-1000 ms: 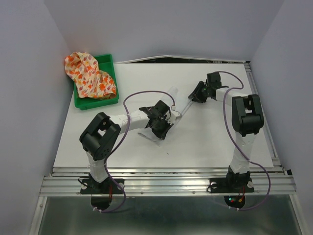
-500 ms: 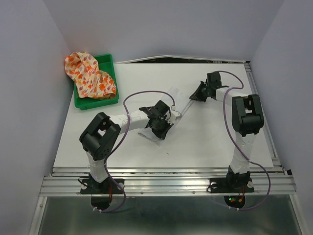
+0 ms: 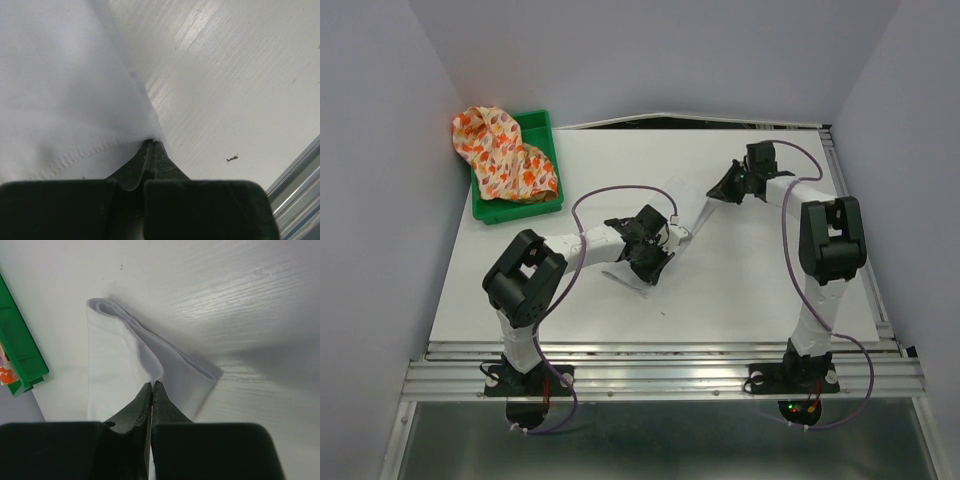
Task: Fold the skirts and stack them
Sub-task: Fold the skirt
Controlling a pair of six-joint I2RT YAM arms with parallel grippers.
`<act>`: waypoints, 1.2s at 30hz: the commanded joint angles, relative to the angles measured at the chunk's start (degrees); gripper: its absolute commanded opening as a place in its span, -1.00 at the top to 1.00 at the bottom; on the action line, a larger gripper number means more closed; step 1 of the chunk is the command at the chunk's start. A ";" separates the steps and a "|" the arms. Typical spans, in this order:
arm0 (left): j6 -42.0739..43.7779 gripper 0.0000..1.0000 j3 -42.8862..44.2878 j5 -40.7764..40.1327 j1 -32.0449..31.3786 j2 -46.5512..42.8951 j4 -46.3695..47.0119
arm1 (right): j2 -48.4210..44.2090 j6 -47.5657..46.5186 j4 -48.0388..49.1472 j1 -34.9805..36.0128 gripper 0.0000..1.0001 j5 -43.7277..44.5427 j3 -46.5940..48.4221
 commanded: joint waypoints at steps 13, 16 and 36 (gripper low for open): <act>0.84 1.00 -1.87 -3.84 -0.12 -3.67 -1.25 | 8.79 -2.40 -2.20 0.20 0.99 5.08 0.14; 1.72 1.00 -0.37 -4.55 -0.12 -6.13 -4.49 | 9.33 -2.58 -2.20 0.20 0.99 5.44 0.05; 1.37 1.00 3.58 3.09 -0.29 -5.53 -7.49 | 8.89 -2.49 -2.55 0.20 0.99 5.35 -0.83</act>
